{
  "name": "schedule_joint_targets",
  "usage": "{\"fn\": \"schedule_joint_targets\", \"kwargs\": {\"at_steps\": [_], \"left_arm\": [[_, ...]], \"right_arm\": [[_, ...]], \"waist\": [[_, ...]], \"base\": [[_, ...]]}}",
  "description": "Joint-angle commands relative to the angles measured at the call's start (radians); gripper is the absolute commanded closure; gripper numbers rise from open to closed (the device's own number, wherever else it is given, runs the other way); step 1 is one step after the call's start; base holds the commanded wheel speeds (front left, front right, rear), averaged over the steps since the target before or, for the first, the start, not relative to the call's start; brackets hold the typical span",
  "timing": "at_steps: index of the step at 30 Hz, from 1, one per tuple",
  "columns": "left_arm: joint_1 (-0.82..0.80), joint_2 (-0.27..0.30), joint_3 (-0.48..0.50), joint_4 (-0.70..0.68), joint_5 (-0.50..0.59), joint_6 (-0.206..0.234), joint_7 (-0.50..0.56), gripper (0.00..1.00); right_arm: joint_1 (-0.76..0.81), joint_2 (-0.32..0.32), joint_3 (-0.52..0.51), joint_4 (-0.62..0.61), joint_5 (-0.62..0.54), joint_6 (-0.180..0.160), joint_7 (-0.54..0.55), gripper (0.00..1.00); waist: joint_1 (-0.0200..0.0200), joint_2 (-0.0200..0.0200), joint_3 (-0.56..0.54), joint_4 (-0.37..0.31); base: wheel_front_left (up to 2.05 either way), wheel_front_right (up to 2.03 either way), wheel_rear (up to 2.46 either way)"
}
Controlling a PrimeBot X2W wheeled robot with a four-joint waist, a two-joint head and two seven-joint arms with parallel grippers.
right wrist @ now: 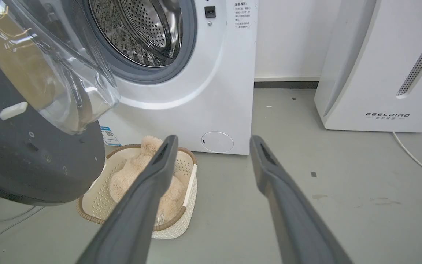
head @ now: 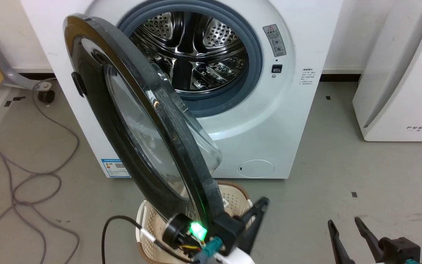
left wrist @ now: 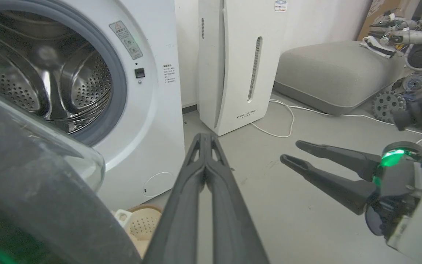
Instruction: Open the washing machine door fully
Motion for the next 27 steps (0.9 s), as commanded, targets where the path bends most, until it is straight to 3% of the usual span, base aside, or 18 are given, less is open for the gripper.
{"fn": "schedule_joint_targets", "kwargs": {"at_steps": [1, 6, 14, 20, 27], "left_arm": [[-0.024, -0.006, 0.011, 0.024, -0.007, 0.012, -0.013, 1.00], [-0.079, -0.017, 0.036, 0.146, -0.030, 0.064, -0.057, 1.00], [-0.071, -0.010, 0.060, 0.195, -0.053, 0.111, -0.071, 1.00], [-0.012, 0.026, 0.080, 0.132, -0.057, 0.147, -0.068, 1.00], [0.126, 0.091, 0.115, -0.028, -0.064, 0.220, -0.038, 1.00]], "right_arm": [[0.008, 0.004, 0.001, 0.003, 0.007, 0.003, 0.004, 0.00], [0.004, 0.004, 0.008, 0.012, 0.018, 0.003, 0.004, 0.00], [0.001, 0.004, 0.024, 0.032, 0.029, 0.003, 0.002, 0.00], [0.000, 0.004, 0.033, 0.038, 0.014, 0.003, -0.003, 0.00], [0.001, 0.004, 0.029, 0.015, -0.005, 0.003, -0.005, 0.00]], "waist": [[0.0000, 0.0000, 0.001, -0.001], [0.0000, 0.0000, 0.008, -0.005], [0.0000, 0.0000, 0.007, -0.006], [0.0000, 0.0000, -0.002, -0.003], [0.0000, 0.0000, -0.011, 0.004]], "base": [[0.00, 0.00, 0.00], [0.00, 0.00, 0.00], [0.00, 0.00, 0.00], [0.00, 0.00, 0.00], [0.00, 0.00, 0.00]]}}
